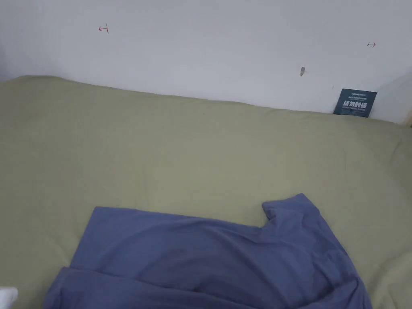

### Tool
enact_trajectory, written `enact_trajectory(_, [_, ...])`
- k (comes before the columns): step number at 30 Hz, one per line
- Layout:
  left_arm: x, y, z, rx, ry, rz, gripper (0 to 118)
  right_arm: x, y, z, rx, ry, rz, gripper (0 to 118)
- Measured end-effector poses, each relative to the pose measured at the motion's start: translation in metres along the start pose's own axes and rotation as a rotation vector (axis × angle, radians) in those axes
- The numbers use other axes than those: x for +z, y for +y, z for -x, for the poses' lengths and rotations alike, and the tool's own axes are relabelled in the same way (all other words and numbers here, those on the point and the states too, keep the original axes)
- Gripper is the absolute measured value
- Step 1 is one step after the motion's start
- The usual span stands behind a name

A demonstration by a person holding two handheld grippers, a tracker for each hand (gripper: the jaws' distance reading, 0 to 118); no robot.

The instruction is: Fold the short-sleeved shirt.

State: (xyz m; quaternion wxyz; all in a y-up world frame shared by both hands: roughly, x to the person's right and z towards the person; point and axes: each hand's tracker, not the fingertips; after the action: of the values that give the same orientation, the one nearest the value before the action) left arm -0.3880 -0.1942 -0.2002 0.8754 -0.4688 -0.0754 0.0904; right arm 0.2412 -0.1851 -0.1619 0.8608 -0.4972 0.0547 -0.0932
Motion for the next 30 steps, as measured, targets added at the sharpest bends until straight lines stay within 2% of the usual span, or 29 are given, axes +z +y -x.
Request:
enact_trajectory(3, [-0.014,-0.017,0.007,0.038,0.012,0.032,5,-0.012,-0.015,-0.001,0.018,-0.03,0.025,10])
enact_trajectory(6, [-0.01,-0.024,0.007,0.058,0.008,-0.032,10,-0.009,-0.02,0.002,-0.002,-0.046,-0.018,10])
enact_trajectory(7, [-0.008,-0.026,0.005,0.039,0.031,-0.054,18,-0.005,-0.018,0.005,0.003,-0.053,-0.022,10])
enact_trajectory(8, [-0.005,-0.029,0.003,0.021,0.065,-0.069,37,-0.001,-0.018,0.008,0.009,-0.058,-0.04,14])
enact_trajectory(9, [-0.001,-0.031,0.001,0.03,0.058,-0.06,56,0.005,-0.018,0.01,0.004,-0.064,-0.052,31])
enact_trajectory(10, [0.006,-0.034,0.01,0.055,0.054,-0.064,75,0.013,-0.018,0.01,-0.016,-0.09,-0.069,58])
enact_trajectory(11, [0.017,-0.036,0.011,0.107,0.022,-0.081,81,0.025,-0.019,0.01,-0.051,-0.095,-0.098,86])
enact_trajectory(12, [0.03,-0.037,0.009,0.142,-0.001,-0.11,81,0.04,-0.021,0.011,-0.071,-0.068,-0.161,87])
enact_trajectory(13, [0.046,-0.038,0.005,0.162,-0.011,-0.174,81,0.057,-0.023,0.013,-0.086,-0.029,-0.266,84])
enact_trajectory(15, [0.072,-0.04,-0.006,0.142,-0.001,-0.317,80,0.085,-0.028,0.027,-0.096,-0.023,-0.529,85])
enact_trajectory(17, [0.091,-0.04,-0.024,0.1,0.107,-0.473,75,0.106,-0.03,0.046,-0.045,-0.037,-0.744,85])
enact_trajectory(18, [0.102,-0.043,-0.039,0.073,0.164,-0.538,65,0.109,-0.029,0.062,0.011,-0.048,-0.804,85])
enact_trajectory(19, [0.107,-0.042,-0.049,0.041,0.205,-0.575,39,0.111,-0.028,0.077,0.058,-0.062,-0.856,84])
enact_trajectory(20, [0.111,-0.038,-0.057,-0.015,0.212,-0.584,0,0.11,-0.027,0.087,0.099,-0.07,-0.887,74])
enact_trajectory(21, [0.114,-0.037,-0.066,-0.074,0.231,-0.596,0,0.109,-0.03,0.098,0.143,-0.102,-0.93,48])
enact_trajectory(22, [0.118,-0.04,-0.079,-0.102,0.289,-0.65,0,0.108,-0.034,0.109,0.186,-0.157,-0.999,2])
enact_trajectory(23, [0.121,-0.042,-0.085,-0.099,0.279,-0.7,0,0.103,-0.034,0.119,0.233,-0.207,-1.034,0])
enact_trajectory(24, [0.125,-0.043,-0.086,-0.088,0.221,-0.728,0,0.1,-0.037,0.127,0.256,-0.259,-1.004,0])
enact_trajectory(26, [0.12,-0.043,-0.089,-0.077,0.198,-0.716,0,0.097,-0.03,0.132,0.283,-0.139,-0.96,0])
enact_trajectory(30, [0.108,-0.014,-0.096,-0.048,0.121,-0.713,0,0.085,-0.019,0.136,0.284,-0.118,-0.935,0])
